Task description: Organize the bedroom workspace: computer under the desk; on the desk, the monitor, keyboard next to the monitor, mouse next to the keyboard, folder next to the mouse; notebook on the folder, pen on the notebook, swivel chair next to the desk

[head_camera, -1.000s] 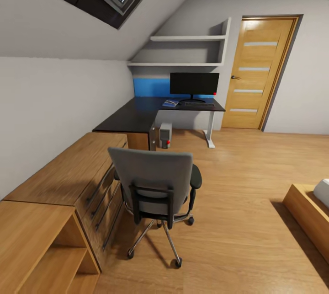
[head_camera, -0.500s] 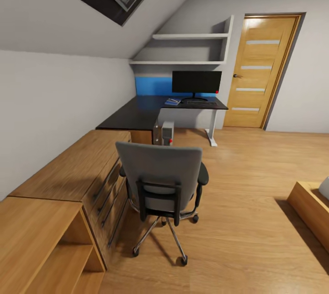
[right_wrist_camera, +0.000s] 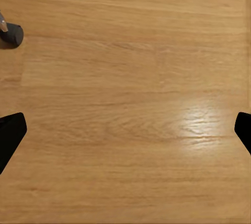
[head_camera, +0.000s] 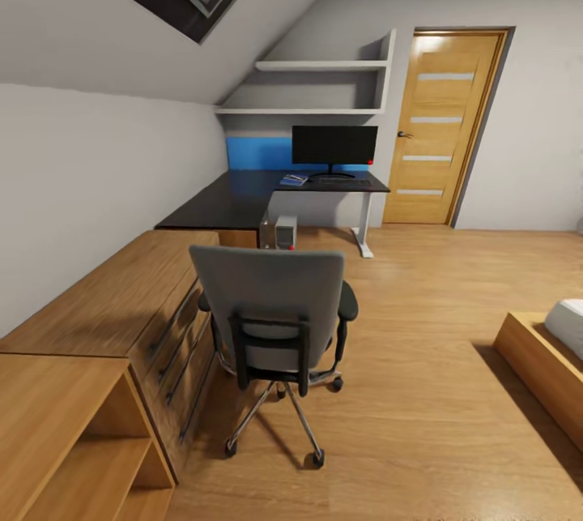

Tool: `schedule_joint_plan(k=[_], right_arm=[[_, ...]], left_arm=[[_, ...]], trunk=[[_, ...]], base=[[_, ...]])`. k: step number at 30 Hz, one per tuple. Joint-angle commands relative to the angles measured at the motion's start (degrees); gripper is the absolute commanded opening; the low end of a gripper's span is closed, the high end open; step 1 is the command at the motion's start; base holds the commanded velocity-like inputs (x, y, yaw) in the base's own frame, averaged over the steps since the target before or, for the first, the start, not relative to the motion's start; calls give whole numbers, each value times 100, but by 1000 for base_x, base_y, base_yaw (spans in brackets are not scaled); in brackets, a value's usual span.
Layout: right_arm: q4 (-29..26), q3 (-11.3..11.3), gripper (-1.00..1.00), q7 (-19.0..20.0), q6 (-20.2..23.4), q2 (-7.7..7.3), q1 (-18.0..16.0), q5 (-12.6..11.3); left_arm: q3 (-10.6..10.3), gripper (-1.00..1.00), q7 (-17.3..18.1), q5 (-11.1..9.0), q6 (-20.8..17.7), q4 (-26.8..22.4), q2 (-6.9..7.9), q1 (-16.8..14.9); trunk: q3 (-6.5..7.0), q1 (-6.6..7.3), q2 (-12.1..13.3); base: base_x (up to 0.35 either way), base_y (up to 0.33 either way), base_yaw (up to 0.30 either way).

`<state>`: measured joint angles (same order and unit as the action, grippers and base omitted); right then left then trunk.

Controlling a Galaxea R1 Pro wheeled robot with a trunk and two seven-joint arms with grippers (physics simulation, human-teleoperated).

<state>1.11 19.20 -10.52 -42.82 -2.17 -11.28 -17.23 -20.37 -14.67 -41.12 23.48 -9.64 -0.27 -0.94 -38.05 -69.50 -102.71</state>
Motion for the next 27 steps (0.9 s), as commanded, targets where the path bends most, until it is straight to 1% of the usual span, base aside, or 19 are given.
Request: schedule_joint_plan(k=[1, 11, 18, 19, 20, 22, 24, 27], right_arm=[[12, 49, 100, -30, -16, 3, -6, -17], [12, 49, 100, -30, -16, 5, -6, -17], [10, 51, 100, -30, 98, 2, -6, -21], [4, 55, 100, -30, 120, 4, -6, -20], [-13, 53, 100, -33, 145, 9, -6, -14], [-35, 55, 100, -33, 144, 16, -6, -12], [-148, 54, 100, -37, 151, 22, -8, -10], [-387, 52, 100, -59, 166, 23, -11, -14]], left_arm=[[-51, 100, -42, -17, 14, -3, 1, -2], [-55, 100, -32, 10, 11, -3, -2, -2], [-66, 100, -31, 16, -30, -9, -3, -2], [-65, 100, -35, 14, -34, -49, -2, -2], [-65, 100, -33, 14, -85, -334, -31, -2], [-68, 100, -31, 23, -156, -469, -71, -2], [-70, 100, -42, 38, -357, -707, -150, -2], [-71, 100, -52, 49, -632, -1018, -193, -6]], trunk=[[-22, -22, -44], [-193, -242, -445], [-318, -395, -726], [-336, -417, -766], [-354, -439, -806], [-390, -483, -886], [-425, -527, -967], [-479, -593, -1087]], base=[[0, 1, -86], [0, 0, -31], [0, 0, -2], [0, 0, 0], [0, 0, 0], [0, 0, 0], [0, 0, 0], [0, 0, 0]])
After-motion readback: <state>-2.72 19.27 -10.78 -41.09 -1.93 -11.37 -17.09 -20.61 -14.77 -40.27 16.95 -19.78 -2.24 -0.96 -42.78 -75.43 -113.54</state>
